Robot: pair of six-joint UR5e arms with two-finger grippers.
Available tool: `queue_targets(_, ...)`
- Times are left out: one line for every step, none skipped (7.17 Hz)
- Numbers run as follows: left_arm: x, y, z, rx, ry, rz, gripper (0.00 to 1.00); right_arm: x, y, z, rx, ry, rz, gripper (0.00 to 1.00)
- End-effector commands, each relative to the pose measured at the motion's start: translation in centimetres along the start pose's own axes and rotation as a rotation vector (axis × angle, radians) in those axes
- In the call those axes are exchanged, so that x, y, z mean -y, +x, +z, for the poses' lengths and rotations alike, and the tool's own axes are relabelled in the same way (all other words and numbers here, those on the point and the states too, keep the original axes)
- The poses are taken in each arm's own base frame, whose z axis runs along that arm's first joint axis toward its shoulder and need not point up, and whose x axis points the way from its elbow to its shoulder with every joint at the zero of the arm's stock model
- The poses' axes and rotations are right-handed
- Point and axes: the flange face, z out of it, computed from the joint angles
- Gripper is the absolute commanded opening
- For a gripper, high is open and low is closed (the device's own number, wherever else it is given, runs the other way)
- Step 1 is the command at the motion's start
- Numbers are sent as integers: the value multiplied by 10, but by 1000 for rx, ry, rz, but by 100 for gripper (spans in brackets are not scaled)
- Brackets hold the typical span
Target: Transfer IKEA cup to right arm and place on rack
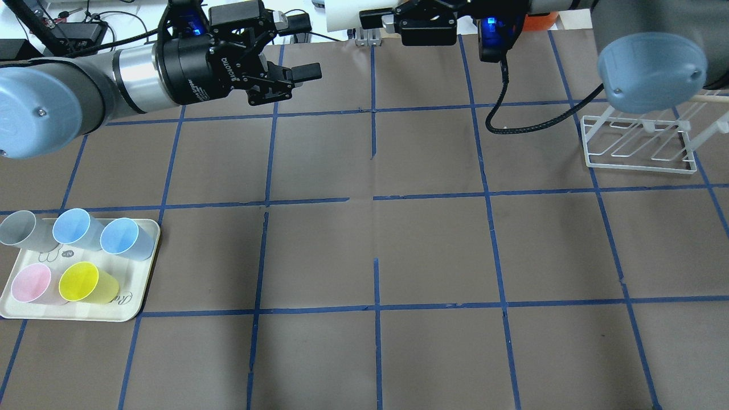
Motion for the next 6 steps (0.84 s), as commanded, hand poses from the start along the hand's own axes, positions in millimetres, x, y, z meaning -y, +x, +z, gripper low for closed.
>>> queue_targets(1, -1, -1, 5, -3, -5, 85, 3, -5, -11, 19, 13, 5, 19)
queue_targets(3, 5, -2, 19, -12, -37, 86, 5, -9, -20, 35, 18, 12, 19)
queue_targets(1, 3, -7, 97, -64, -53, 87, 8, -13, -31, 55, 28, 17, 18)
queue_targets(1, 5, -12, 181, -120, -25, 87, 12, -19, -50, 90, 64, 9, 16)
queue_targets(4, 7, -16, 275, -185, -3, 87, 12, -24, -64, 119, 130, -36, 15)
queue_targets(6, 11, -23, 409, -271, 35, 87, 0, -26, -68, 147, 201, -164, 14)
